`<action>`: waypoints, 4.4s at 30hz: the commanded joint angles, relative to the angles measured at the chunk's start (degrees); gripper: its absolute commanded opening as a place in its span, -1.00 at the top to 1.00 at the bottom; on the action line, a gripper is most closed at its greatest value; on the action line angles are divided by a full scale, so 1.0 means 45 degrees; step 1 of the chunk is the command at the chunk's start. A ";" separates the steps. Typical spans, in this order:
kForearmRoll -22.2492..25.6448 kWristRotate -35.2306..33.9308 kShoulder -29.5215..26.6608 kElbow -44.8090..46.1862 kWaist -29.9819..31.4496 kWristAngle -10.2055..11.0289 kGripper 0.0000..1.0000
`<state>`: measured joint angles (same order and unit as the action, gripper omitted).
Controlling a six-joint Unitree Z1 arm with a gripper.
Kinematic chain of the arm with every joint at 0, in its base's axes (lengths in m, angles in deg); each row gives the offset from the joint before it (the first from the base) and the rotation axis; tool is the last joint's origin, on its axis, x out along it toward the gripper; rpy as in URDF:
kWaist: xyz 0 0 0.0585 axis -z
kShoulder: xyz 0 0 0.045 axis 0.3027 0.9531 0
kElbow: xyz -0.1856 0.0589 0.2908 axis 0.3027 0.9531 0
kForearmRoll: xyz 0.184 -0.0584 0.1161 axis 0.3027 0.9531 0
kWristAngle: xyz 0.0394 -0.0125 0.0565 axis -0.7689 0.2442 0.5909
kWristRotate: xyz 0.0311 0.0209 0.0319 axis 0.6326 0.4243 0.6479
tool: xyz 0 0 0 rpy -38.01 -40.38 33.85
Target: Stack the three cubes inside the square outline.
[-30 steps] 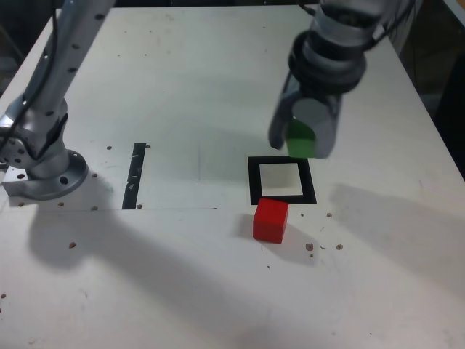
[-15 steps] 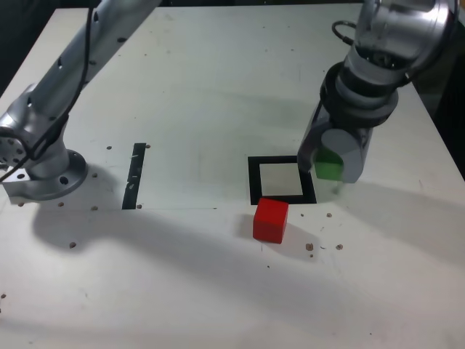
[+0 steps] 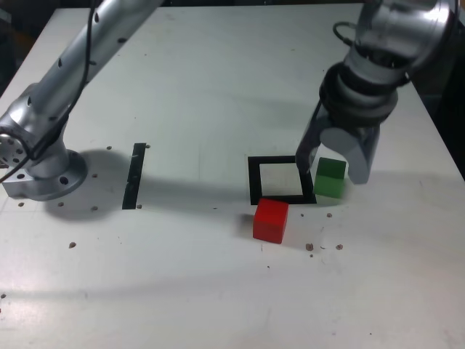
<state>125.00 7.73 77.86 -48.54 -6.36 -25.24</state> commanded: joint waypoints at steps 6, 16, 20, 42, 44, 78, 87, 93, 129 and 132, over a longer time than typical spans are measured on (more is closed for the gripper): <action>0.0827 0.0426 -0.1970 0.0230 0.0373 -0.0031 -0.99; 0.1038 -0.0661 -0.4331 0.3444 0.0919 -0.0697 -0.93; 0.0832 -0.2075 -0.5072 0.5009 0.1166 -0.0951 -0.89; -0.2612 -0.3795 -0.3652 0.6886 0.1932 -0.1917 -0.74; -0.2737 -0.3786 -0.3424 0.6856 0.1932 -0.1995 -0.72; -0.3493 -0.3483 -0.2068 0.6798 0.1799 -0.1991 -0.06; -0.3529 -0.3225 -0.1976 0.6577 0.1756 -0.1963 0.30; -0.3015 -0.2944 -0.1932 0.6105 0.1756 -0.1838 0.45; -0.4711 -0.3191 -0.2735 0.7570 -0.1466 -0.1403 0.57; -0.4834 -0.3145 -0.2622 0.7543 -0.1466 -0.1347 0.47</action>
<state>103.44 -6.55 65.63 -14.52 -12.87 -31.41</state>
